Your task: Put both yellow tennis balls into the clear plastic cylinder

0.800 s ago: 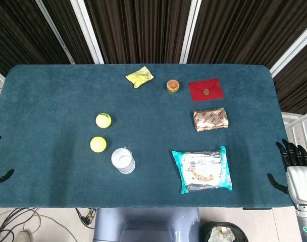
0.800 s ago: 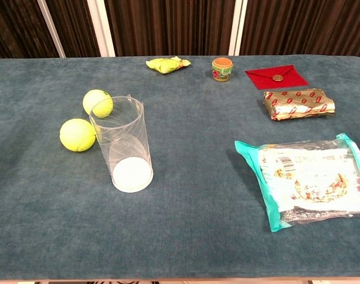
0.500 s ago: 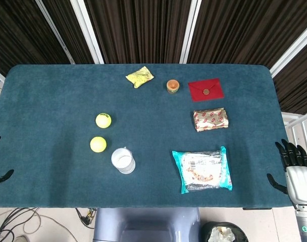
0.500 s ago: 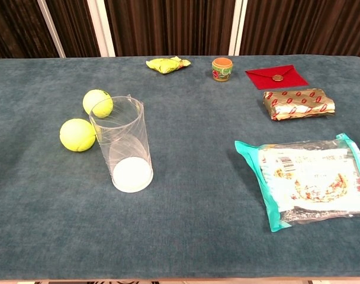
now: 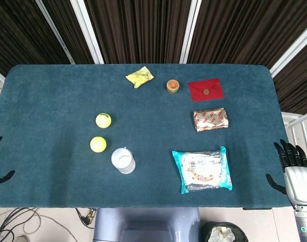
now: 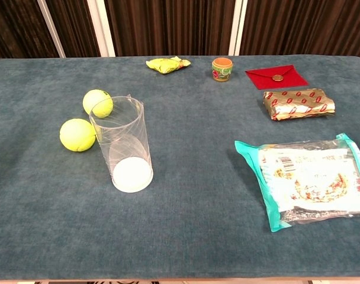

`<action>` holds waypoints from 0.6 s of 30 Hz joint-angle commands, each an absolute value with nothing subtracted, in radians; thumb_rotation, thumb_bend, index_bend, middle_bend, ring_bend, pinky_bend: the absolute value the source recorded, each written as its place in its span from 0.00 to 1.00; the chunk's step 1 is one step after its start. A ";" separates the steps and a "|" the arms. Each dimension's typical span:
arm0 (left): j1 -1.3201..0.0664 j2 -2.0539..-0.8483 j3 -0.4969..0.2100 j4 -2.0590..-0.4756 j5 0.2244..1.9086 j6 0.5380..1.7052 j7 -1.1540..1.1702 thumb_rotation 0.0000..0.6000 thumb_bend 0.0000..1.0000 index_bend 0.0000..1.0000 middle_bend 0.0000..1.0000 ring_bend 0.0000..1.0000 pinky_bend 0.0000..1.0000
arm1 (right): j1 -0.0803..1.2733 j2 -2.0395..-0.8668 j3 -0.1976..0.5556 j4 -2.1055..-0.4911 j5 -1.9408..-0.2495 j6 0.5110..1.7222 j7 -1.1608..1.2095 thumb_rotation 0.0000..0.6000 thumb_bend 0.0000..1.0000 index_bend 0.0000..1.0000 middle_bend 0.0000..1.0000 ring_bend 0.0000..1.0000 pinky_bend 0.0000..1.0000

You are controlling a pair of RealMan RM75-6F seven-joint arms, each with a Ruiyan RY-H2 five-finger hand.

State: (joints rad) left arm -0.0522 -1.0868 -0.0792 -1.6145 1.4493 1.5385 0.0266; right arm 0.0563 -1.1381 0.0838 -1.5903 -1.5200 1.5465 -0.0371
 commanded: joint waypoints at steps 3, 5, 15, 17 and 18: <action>-0.057 -1.087 -0.078 -1.608 1.455 1.529 0.003 1.00 0.08 0.13 0.01 0.00 0.13 | 0.054 -1.137 0.086 -1.590 -1.515 1.548 -0.035 1.00 0.34 0.00 0.02 0.02 0.00; -0.063 -1.083 -0.074 -1.610 1.461 1.515 -0.019 1.00 0.08 0.13 0.01 0.00 0.13 | 0.053 -1.136 0.086 -1.591 -1.512 1.548 -0.035 1.00 0.34 0.00 0.02 0.02 0.00; -0.232 -1.004 -0.109 -1.651 1.477 1.271 -0.098 1.00 0.08 0.13 0.04 0.01 0.16 | 0.055 -1.141 0.084 -1.598 -1.511 1.542 -0.055 1.00 0.34 0.00 0.02 0.02 0.00; -0.293 -0.990 -0.124 -1.657 1.467 1.181 -0.128 1.00 0.08 0.13 0.06 0.03 0.20 | 0.056 -1.142 0.084 -1.598 -1.507 1.538 -0.060 1.00 0.34 0.00 0.02 0.02 0.00; -0.306 -0.990 -0.128 -1.656 1.467 1.163 -0.135 1.00 0.08 0.13 0.07 0.03 0.21 | 0.056 -1.142 0.084 -1.599 -1.506 1.538 -0.061 1.00 0.34 0.00 0.02 0.02 0.00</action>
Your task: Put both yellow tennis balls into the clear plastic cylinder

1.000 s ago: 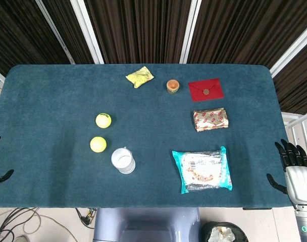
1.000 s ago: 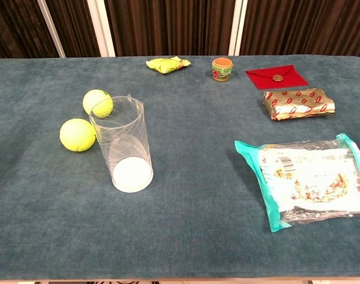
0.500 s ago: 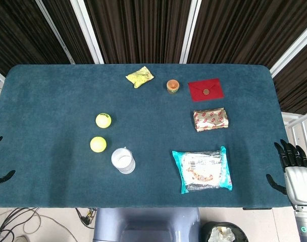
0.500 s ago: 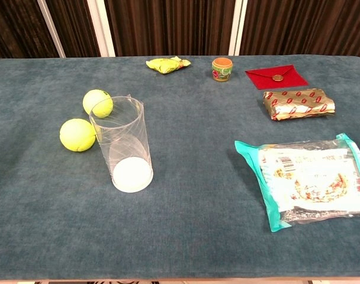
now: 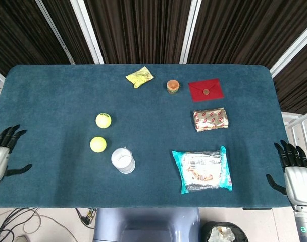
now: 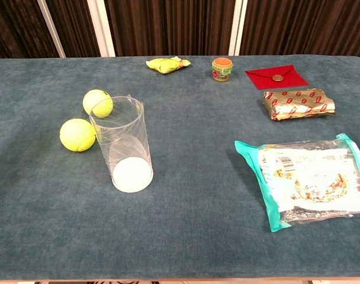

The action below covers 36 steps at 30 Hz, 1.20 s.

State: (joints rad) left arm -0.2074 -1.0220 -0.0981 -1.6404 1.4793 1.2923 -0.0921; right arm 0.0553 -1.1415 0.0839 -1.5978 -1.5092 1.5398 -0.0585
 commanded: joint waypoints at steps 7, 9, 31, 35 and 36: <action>-0.457 -1.048 -0.157 -1.602 1.415 0.960 -0.086 1.00 0.08 0.13 0.09 0.03 0.21 | 0.053 -1.148 0.091 -1.603 -1.484 1.537 -0.078 1.00 0.34 0.00 0.02 0.02 0.00; -0.486 -1.072 -0.160 -1.590 1.390 0.917 -0.064 1.00 0.08 0.13 0.09 0.03 0.21 | 0.053 -1.149 0.092 -1.605 -1.481 1.535 -0.083 1.00 0.34 0.00 0.02 0.02 0.00; -0.673 -1.316 -0.146 -1.530 1.249 0.789 0.213 1.00 0.08 0.16 0.21 0.15 0.24 | 0.047 -1.143 0.101 -1.616 -1.458 1.535 -0.078 1.00 0.34 0.00 0.02 0.02 0.00; -0.689 -1.343 -0.131 -1.526 1.219 0.776 0.246 1.00 0.09 0.18 0.23 0.18 0.27 | 0.047 -1.142 0.104 -1.613 -1.453 1.532 -0.071 1.00 0.34 0.00 0.02 0.02 0.00; -0.692 -1.350 -0.128 -1.522 1.215 0.777 0.253 1.00 0.09 0.19 0.24 0.18 0.28 | 0.047 -1.141 0.105 -1.613 -1.452 1.533 -0.070 1.00 0.34 0.00 0.02 0.02 0.00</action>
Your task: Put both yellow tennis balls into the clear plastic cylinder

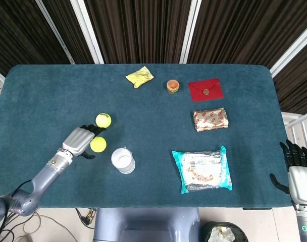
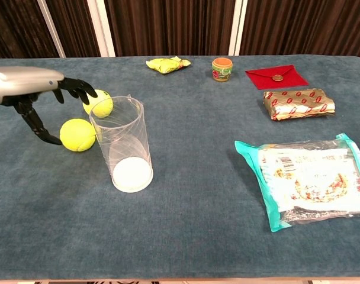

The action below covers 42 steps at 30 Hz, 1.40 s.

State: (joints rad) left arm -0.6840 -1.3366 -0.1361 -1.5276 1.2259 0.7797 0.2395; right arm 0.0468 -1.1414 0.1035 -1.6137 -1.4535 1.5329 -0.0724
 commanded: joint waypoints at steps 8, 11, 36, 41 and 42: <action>-0.711 -1.397 -0.111 -1.485 1.181 0.783 0.298 1.00 0.09 0.21 0.26 0.20 0.30 | 0.047 -1.143 0.107 -1.615 -1.449 1.531 -0.071 1.00 0.34 0.00 0.02 0.02 0.00; -0.716 -1.407 -0.110 -1.475 1.168 0.783 0.303 1.00 0.09 0.22 0.27 0.20 0.30 | 0.047 -1.146 0.107 -1.613 -1.446 1.530 -0.073 1.00 0.34 0.00 0.02 0.02 0.00; -0.742 -1.447 -0.068 -1.400 1.086 0.774 0.371 1.00 0.16 0.29 0.36 0.29 0.40 | 0.047 -1.150 0.116 -1.616 -1.423 1.522 -0.072 1.00 0.34 0.00 0.02 0.02 0.00; -0.742 -1.440 -0.058 -1.396 1.082 0.774 0.374 1.00 0.22 0.35 0.43 0.34 0.45 | 0.048 -1.152 0.116 -1.617 -1.422 1.521 -0.075 1.00 0.34 0.00 0.02 0.02 0.00; -0.741 -1.440 -0.056 -1.395 1.086 0.778 0.374 1.00 0.24 0.36 0.45 0.36 0.48 | 0.048 -1.152 0.116 -1.617 -1.422 1.521 -0.075 1.00 0.34 0.00 0.02 0.02 0.00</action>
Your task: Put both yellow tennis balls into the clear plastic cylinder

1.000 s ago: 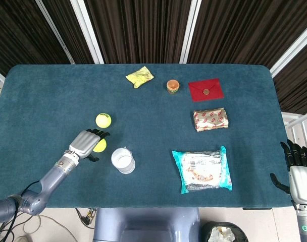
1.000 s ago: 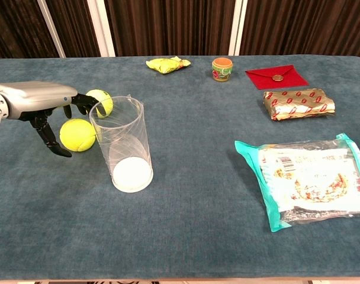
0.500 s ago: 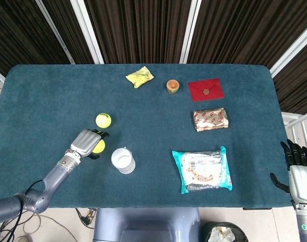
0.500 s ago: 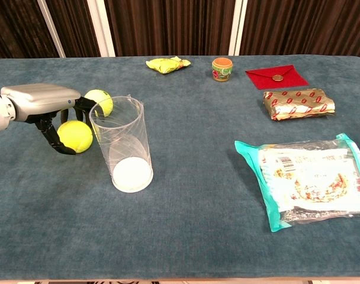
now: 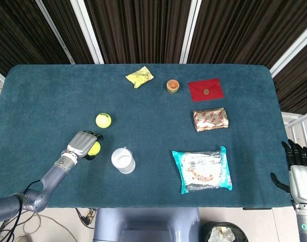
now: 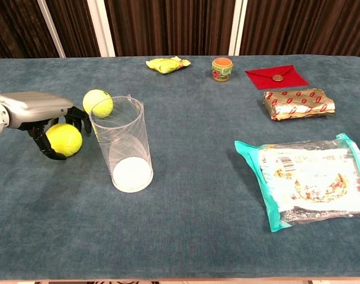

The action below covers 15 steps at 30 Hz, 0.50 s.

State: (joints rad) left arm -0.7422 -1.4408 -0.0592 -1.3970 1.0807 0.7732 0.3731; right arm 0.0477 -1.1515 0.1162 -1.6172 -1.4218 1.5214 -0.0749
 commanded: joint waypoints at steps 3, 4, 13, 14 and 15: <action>-0.737 -1.441 -0.051 -1.391 1.100 0.791 0.371 1.00 0.30 0.39 0.49 0.41 0.53 | 0.047 -1.152 0.116 -1.618 -1.422 1.523 -0.075 1.00 0.34 0.00 0.02 0.02 0.00; -0.736 -1.442 -0.050 -1.390 1.104 0.794 0.369 1.00 0.31 0.40 0.50 0.41 0.54 | 0.047 -1.152 0.116 -1.618 -1.422 1.523 -0.075 1.00 0.34 0.00 0.02 0.02 0.00; -0.717 -1.390 -0.072 -1.450 1.148 0.866 0.330 1.00 0.35 0.43 0.51 0.44 0.56 | 0.045 -1.151 0.121 -1.619 -1.415 1.526 -0.069 1.00 0.34 0.00 0.02 0.02 0.00; -0.716 -1.376 -0.076 -1.465 1.156 0.878 0.327 1.00 0.35 0.43 0.51 0.44 0.56 | 0.045 -1.152 0.121 -1.618 -1.414 1.525 -0.066 1.00 0.34 0.00 0.02 0.02 0.00; -0.715 -1.362 -0.081 -1.480 1.163 0.889 0.327 1.00 0.35 0.43 0.51 0.44 0.56 | 0.045 -1.152 0.121 -1.617 -1.413 1.524 -0.064 1.00 0.34 0.00 0.02 0.02 0.00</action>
